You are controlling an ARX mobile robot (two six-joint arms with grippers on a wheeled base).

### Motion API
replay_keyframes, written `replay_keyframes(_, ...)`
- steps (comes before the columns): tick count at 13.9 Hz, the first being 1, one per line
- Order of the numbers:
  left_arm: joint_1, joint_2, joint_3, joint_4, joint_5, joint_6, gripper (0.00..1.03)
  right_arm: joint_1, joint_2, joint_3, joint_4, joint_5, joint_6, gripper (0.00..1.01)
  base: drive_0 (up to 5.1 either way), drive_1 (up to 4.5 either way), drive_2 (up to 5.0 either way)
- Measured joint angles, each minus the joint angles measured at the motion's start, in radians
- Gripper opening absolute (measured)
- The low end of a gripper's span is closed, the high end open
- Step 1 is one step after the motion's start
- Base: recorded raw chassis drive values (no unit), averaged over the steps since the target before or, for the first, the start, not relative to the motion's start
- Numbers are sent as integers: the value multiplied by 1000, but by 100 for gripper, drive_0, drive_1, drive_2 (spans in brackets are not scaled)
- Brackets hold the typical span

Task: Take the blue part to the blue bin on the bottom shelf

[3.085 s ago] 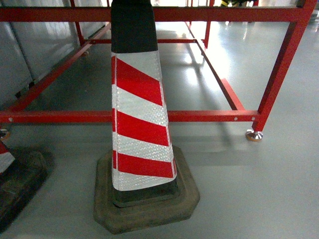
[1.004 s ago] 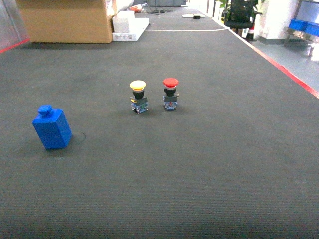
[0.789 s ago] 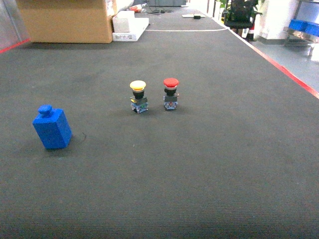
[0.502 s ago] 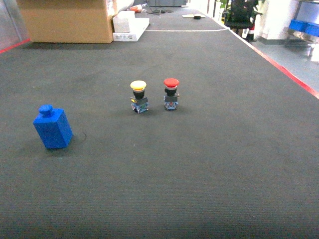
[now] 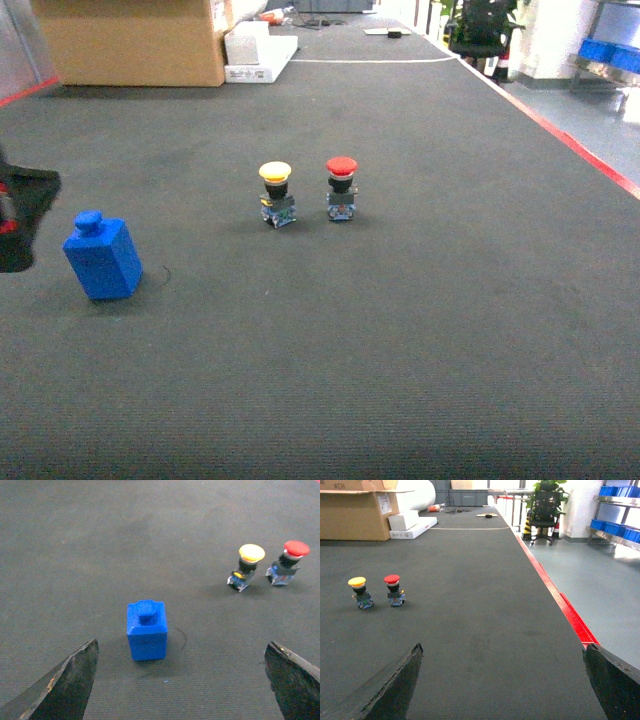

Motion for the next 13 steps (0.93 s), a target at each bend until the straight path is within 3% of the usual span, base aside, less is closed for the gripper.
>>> replay_keyframes(3, 26, 301, 133, 58, -32, 2, 98, 0, 0, 0, 0, 0, 0, 98, 0, 0, 0)
replay_keyframes(8, 59, 587, 320, 92, -54, 11, 98, 0, 0, 0, 0, 0, 0, 98, 0, 0, 0)
replay_keyframes(13, 65, 770, 481, 79, -39, 19, 98, 0, 0, 0, 0, 0, 0, 98, 0, 0, 0)
